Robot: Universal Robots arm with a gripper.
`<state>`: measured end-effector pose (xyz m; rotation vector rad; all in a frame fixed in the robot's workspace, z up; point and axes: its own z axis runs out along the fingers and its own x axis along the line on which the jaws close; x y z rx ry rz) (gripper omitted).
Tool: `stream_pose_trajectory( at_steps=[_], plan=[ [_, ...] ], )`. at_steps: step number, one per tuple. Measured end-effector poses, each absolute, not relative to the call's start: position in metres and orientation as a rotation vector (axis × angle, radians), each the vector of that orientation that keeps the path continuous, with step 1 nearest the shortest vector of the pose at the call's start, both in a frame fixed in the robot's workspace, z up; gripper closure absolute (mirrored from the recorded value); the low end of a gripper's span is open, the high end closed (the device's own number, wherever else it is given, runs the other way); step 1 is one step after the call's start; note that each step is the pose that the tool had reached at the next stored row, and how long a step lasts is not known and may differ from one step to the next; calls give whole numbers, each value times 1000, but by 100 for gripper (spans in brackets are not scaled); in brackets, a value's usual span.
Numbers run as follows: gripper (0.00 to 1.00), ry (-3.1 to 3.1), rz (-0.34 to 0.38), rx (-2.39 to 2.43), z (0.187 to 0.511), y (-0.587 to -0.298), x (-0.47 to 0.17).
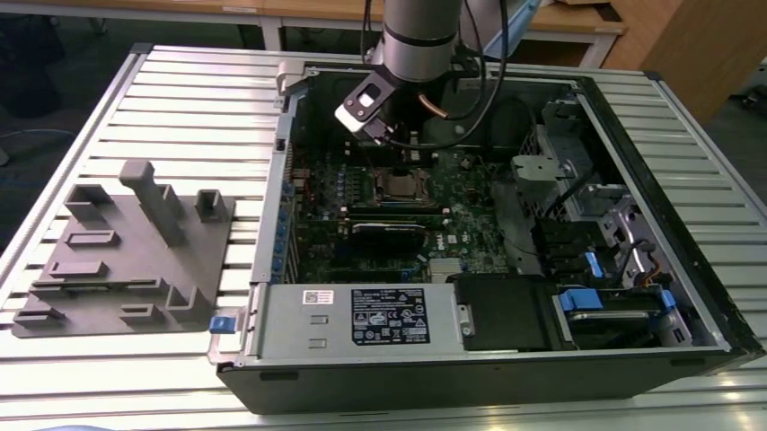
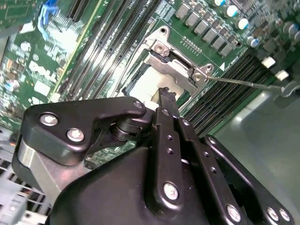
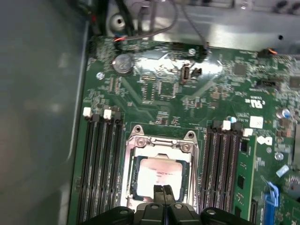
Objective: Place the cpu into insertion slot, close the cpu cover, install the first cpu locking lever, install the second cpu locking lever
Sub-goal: 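Close the cpu cover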
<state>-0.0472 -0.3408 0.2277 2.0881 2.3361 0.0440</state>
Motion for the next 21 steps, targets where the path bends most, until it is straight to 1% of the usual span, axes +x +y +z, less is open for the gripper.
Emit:
stream_pose_trajectory(
  at_steps=[21],
  plan=[
    [89,2407,44,2007,228,-341,-47]
  ],
)
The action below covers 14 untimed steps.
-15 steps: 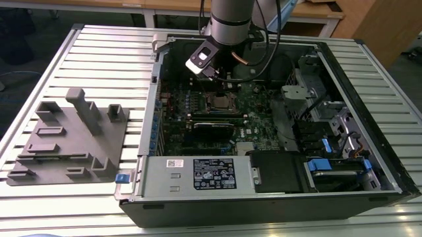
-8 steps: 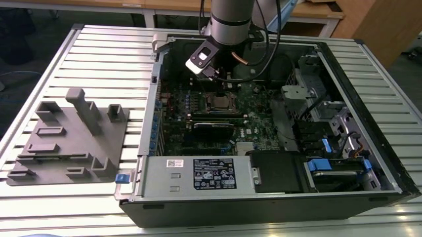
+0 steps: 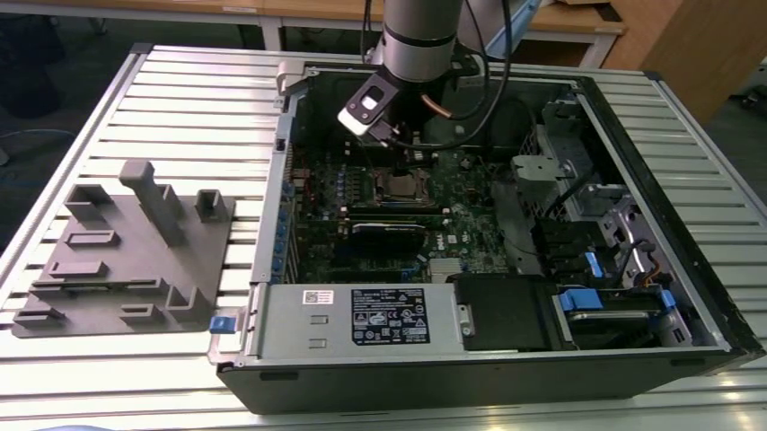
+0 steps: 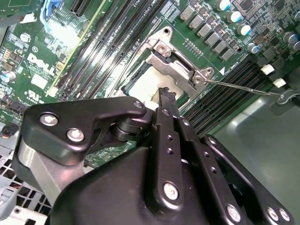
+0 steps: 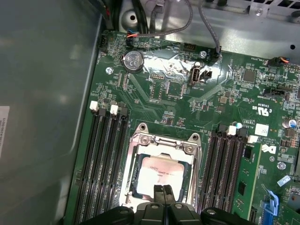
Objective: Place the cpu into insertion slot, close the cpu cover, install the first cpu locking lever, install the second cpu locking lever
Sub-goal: 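Close the cpu cover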
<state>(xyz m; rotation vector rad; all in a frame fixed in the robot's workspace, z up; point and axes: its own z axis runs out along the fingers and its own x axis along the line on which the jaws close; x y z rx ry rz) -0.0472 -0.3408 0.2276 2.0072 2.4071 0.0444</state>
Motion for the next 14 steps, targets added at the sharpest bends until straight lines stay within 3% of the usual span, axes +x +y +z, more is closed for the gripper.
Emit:
stream_pose_trajectory(
  at_steps=[14],
  plan=[
    [89,2464,45,1938,228,-341,-47]
  ],
)
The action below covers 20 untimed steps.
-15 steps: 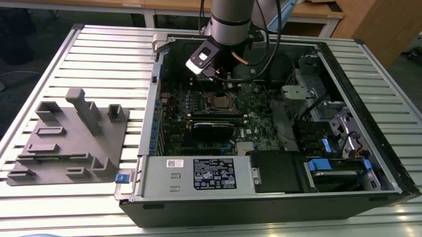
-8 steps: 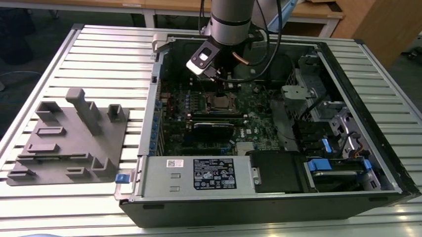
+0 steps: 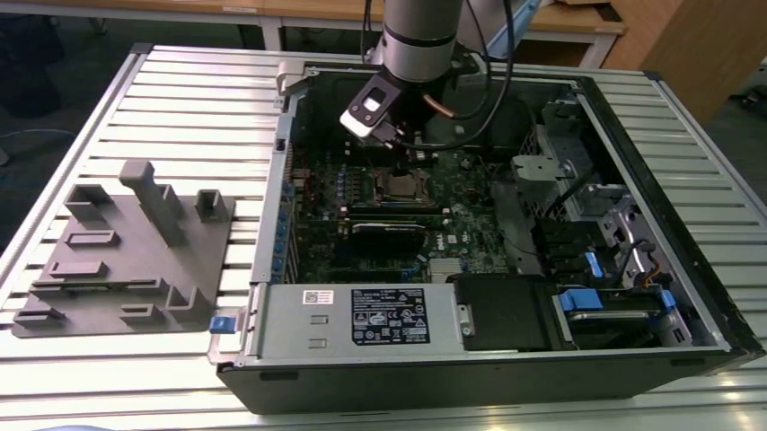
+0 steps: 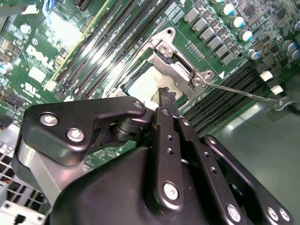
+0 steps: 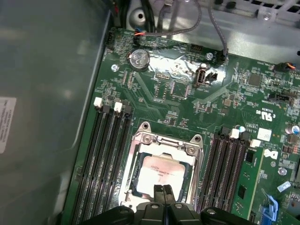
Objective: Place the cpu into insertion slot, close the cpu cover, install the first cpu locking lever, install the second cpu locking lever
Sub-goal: 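Close the cpu cover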
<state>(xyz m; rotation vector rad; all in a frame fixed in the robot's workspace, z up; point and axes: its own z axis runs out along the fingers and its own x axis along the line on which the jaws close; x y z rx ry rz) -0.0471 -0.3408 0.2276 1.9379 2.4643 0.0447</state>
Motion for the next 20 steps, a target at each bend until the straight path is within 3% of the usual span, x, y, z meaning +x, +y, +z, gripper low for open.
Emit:
stream_pose_trajectory(
  at_steps=[20],
  plan=[
    [89,2532,45,1850,228,-341,-47]
  ],
)
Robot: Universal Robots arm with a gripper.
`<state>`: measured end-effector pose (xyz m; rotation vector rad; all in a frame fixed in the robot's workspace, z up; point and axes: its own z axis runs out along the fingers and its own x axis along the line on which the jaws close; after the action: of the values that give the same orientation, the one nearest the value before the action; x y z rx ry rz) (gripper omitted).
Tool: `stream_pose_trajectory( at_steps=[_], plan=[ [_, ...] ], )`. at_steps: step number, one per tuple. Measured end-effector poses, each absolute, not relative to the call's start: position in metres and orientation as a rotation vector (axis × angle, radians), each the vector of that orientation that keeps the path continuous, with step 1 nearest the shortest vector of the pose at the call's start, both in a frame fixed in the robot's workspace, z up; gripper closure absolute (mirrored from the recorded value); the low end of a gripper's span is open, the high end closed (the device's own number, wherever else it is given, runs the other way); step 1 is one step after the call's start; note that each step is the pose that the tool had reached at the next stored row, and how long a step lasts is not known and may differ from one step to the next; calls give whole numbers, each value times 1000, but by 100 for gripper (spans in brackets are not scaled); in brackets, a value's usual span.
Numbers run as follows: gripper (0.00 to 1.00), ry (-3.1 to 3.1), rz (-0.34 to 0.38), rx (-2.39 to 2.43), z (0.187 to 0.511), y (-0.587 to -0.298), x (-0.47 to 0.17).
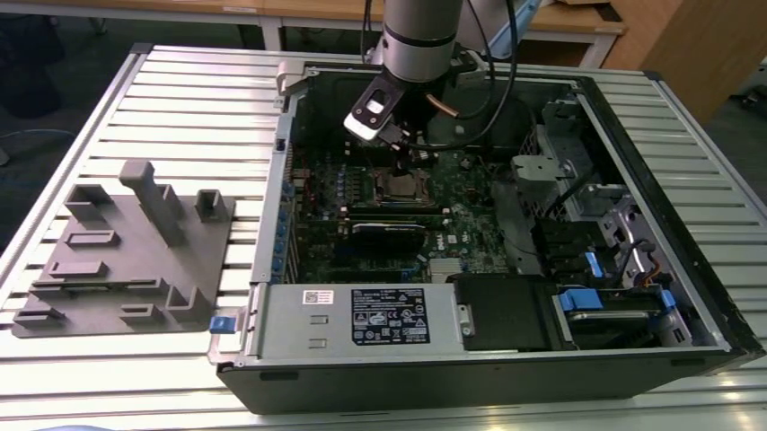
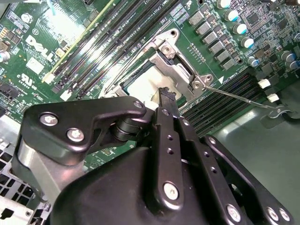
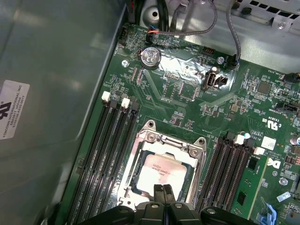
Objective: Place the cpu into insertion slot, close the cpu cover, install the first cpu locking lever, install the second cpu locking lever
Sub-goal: 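Close the cpu cover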
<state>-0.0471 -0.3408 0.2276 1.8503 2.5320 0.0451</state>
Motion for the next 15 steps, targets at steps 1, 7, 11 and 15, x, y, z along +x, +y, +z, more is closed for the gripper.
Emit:
stream_pose_trajectory(
  at_steps=[1,7,11,15],
  plan=[
    [89,2532,45,1850,228,-341,-47],
    [89,2532,45,1850,228,-341,-47],
    [89,2534,45,1848,228,-341,-47],
    [89,2551,45,1825,228,-341,-47]
  ],
)
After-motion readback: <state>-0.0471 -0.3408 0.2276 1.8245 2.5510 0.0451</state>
